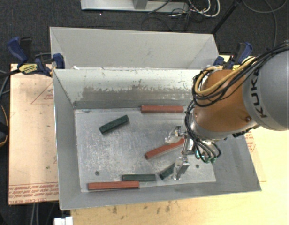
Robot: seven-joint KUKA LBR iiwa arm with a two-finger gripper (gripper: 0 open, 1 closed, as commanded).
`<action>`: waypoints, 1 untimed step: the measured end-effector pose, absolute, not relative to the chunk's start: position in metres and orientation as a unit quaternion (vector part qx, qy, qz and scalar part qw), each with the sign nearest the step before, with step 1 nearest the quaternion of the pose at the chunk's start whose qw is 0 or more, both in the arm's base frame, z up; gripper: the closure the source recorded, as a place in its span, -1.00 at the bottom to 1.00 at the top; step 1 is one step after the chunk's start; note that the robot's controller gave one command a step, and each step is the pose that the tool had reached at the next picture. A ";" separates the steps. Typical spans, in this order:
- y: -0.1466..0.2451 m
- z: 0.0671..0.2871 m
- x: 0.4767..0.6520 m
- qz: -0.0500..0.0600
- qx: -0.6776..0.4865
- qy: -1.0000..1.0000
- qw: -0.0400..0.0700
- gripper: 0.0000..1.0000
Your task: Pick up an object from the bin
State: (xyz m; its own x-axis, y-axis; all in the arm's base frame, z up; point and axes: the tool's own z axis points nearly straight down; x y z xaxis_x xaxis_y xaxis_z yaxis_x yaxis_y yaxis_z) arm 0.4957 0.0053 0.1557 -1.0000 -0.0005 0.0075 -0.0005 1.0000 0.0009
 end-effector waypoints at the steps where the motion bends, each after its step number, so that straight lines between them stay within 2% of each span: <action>1: 0.005 0.159 0.498 -0.001 0.000 -1.000 0.000 -1.00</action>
Offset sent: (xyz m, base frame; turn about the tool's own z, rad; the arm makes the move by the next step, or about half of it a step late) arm 0.0110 0.0158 -0.0857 -0.0633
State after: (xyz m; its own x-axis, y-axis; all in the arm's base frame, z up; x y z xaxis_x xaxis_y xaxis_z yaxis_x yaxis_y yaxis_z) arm 0.4975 0.0054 0.1590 -1.0000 -0.0003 0.0003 -0.0003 1.0000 0.0010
